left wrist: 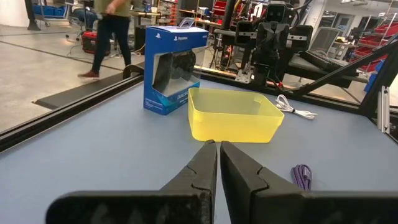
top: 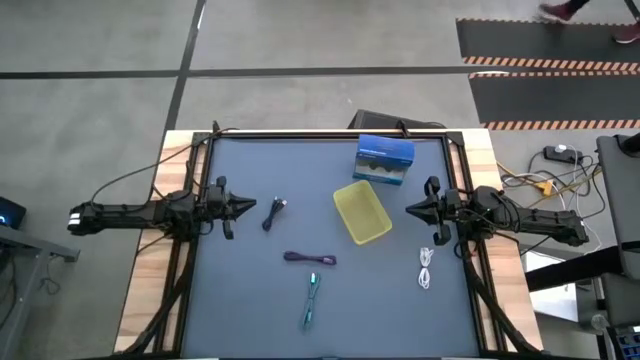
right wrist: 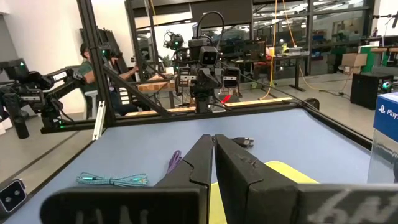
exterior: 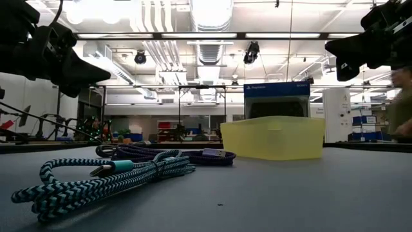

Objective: Pick and place USB-C Cables

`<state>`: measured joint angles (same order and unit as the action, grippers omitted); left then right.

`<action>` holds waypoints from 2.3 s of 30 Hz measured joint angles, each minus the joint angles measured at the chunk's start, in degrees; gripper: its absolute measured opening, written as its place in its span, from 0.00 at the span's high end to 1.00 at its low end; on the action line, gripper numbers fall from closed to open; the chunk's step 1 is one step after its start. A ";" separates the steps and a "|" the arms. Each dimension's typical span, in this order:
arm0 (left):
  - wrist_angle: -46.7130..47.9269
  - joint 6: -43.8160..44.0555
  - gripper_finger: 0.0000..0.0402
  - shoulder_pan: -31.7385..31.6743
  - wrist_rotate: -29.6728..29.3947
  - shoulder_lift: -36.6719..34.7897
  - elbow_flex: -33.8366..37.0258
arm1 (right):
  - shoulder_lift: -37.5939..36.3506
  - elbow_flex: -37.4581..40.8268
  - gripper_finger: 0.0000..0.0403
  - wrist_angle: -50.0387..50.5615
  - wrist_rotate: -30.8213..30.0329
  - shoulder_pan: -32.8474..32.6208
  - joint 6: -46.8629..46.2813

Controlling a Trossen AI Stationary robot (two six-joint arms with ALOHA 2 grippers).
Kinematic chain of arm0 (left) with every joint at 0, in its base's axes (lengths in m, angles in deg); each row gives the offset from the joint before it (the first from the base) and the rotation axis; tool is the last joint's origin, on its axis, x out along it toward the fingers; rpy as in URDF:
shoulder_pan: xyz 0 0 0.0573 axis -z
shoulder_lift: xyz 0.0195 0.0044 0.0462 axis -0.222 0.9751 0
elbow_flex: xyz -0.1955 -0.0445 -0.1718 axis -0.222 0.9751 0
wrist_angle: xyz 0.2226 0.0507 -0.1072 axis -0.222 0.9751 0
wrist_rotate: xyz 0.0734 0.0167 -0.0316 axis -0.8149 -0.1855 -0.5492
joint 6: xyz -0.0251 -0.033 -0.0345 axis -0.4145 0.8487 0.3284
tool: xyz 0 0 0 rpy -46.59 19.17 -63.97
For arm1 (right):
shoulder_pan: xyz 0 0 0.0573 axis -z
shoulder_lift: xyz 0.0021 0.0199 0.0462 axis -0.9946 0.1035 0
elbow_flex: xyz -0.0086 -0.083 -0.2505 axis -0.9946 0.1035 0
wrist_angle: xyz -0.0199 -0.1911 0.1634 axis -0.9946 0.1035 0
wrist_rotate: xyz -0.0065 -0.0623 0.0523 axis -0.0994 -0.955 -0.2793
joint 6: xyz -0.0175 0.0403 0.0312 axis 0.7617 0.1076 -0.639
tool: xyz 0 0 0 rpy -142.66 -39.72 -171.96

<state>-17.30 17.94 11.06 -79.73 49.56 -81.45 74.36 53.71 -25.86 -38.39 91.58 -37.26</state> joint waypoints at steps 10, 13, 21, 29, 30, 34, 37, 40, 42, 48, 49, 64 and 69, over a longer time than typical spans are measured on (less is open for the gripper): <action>0.00 0.02 0.99 0.01 0.02 0.00 -0.02 | 0.00 0.00 0.97 0.00 0.02 -0.01 0.00; 0.00 0.02 0.99 0.00 0.02 0.00 -0.02 | 0.00 0.00 0.97 0.00 0.00 0.01 -0.03; 0.02 6.97 0.99 0.02 0.65 0.00 0.00 | 0.00 0.00 0.97 0.00 0.00 0.01 -0.02; -5.97 20.59 0.99 0.11 1.01 0.02 0.09 | 0.00 0.02 0.97 0.00 -0.12 0.01 0.42; -7.75 20.57 0.99 0.11 1.37 0.02 0.09 | 0.00 0.00 0.97 -0.01 -0.76 -0.01 0.56; -15.88 18.41 0.99 0.11 1.75 0.13 0.09 | 0.00 0.01 0.97 0.00 -1.13 0.01 0.58; -20.34 17.41 0.99 0.11 1.77 0.53 0.08 | 0.00 0.00 0.97 -0.02 -2.59 -0.01 1.98; -23.80 16.06 0.99 0.11 1.93 1.14 0.07 | -0.01 0.00 0.97 -0.03 -2.58 0.01 3.80; -24.41 16.04 0.99 0.11 1.92 1.92 0.07 | 0.00 0.00 0.97 -0.04 -2.56 0.01 3.91; -28.66 16.44 0.99 0.10 1.93 5.61 0.07 | 0.00 0.00 0.97 -0.56 -2.47 0.01 -4.93; -29.69 16.48 0.99 0.11 1.94 6.42 0.07 | 0.00 0.02 0.97 -0.57 -2.47 0.01 -6.63; -53.09 16.52 0.99 0.07 1.92 23.63 0.02 | 0.00 0.02 0.97 -1.86 -2.47 0.01 -7.04; -54.43 18.07 0.99 0.07 1.94 29.44 -2.02 | 0.00 0.02 0.97 -1.86 -2.47 0.01 -7.02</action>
<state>-71.73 36.02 11.13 -77.78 79.00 -83.47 74.35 53.73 -27.71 -40.86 91.59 -44.28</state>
